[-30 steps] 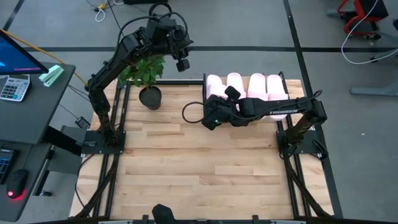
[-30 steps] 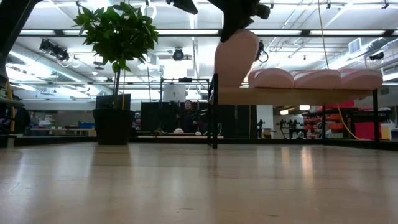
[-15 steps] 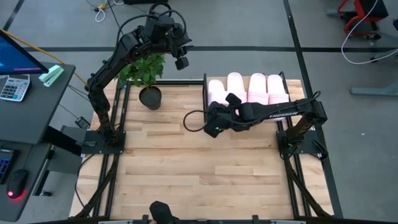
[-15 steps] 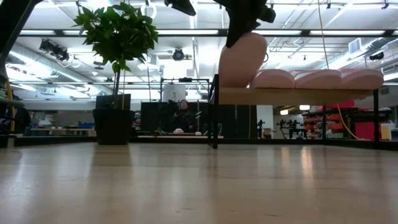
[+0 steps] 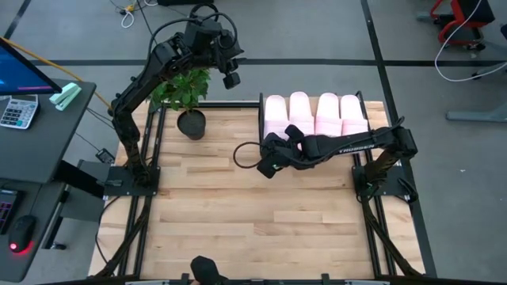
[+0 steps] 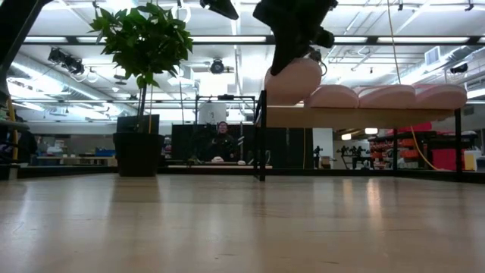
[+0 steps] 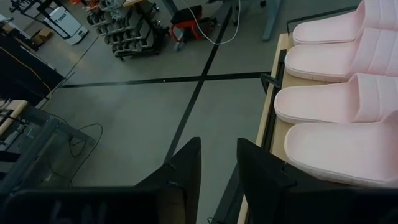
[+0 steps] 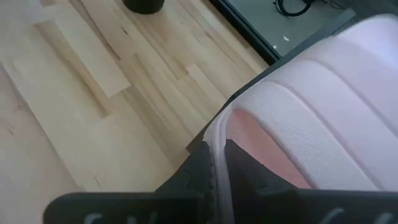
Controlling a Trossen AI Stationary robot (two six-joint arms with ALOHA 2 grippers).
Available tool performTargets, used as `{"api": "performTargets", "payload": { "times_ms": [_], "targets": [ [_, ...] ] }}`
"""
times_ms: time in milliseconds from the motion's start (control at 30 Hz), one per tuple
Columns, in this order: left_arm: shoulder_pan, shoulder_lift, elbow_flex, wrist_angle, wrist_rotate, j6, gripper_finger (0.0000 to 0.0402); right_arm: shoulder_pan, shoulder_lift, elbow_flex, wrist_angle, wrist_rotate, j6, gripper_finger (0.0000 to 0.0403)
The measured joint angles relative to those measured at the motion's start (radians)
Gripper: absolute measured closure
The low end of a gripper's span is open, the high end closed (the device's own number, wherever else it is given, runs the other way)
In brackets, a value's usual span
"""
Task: Pick and place slides into the shelf
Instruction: Put the pink slide on the shelf
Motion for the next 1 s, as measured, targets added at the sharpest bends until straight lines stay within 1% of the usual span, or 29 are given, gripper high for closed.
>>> {"api": "performTargets", "payload": {
  "times_ms": [167,567,700,1000],
  "targets": [
    [0.000,0.000,0.000,-0.003,0.000,0.000,0.0296,0.000,-0.002,-0.026,0.013,-0.001,0.007,0.0375],
    [0.000,0.000,0.000,-0.006,0.000,0.000,0.0295,-0.002,-0.001,-0.025,-0.003,-0.009,-0.004,0.0375],
    [0.000,0.000,0.000,-0.006,0.000,0.000,0.0294,-0.002,0.000,-0.018,-0.021,-0.018,-0.031,0.0375],
    [0.000,0.000,0.000,-0.006,0.000,0.001,0.0294,-0.003,-0.013,-0.018,-0.040,-0.076,-0.080,0.0375]
  ]
}}
